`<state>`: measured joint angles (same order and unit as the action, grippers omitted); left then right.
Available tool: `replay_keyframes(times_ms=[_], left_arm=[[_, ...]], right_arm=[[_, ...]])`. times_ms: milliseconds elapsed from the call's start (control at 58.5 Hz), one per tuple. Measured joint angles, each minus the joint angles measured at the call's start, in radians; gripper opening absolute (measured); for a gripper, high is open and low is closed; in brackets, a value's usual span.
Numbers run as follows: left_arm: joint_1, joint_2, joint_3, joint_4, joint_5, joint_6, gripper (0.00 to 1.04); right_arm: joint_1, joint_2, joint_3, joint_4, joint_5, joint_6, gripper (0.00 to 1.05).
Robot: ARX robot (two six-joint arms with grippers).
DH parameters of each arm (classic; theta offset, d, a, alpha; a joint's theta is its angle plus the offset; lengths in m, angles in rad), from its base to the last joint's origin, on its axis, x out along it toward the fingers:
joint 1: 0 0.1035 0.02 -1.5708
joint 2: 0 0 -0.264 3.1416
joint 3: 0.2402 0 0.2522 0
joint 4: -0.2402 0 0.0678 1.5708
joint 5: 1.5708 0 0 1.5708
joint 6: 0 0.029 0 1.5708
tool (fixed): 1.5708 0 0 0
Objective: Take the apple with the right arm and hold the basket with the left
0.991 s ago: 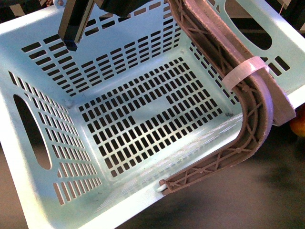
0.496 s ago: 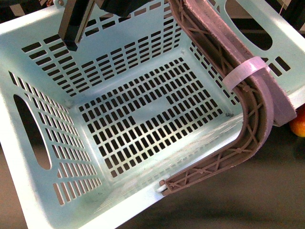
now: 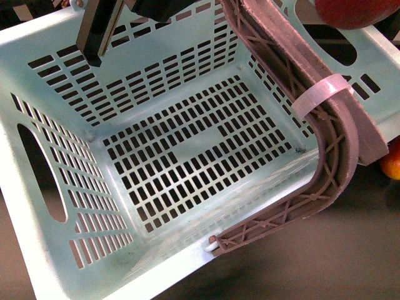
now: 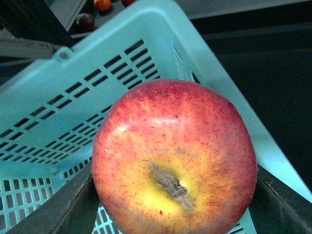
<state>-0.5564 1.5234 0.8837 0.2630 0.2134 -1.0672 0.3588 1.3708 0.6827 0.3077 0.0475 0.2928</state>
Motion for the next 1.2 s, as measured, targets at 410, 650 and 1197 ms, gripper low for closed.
replay_keyframes(times_ms=[410,650,1197], left_arm=[[-0.001,0.004,-0.002,0.0,0.003,0.004,0.06],[0.002,0.004,-0.002,0.0,-0.006,0.007,0.06],[0.0,0.004,-0.002,0.0,-0.003,0.003,0.06]], right_arm=[[-0.015,-0.092,-0.027,-0.014,0.106,0.019,0.96],[-0.078,-0.277,-0.097,-0.044,0.279,-0.064,0.95],[-0.247,-0.571,-0.518,0.322,0.058,-0.288,0.02]])
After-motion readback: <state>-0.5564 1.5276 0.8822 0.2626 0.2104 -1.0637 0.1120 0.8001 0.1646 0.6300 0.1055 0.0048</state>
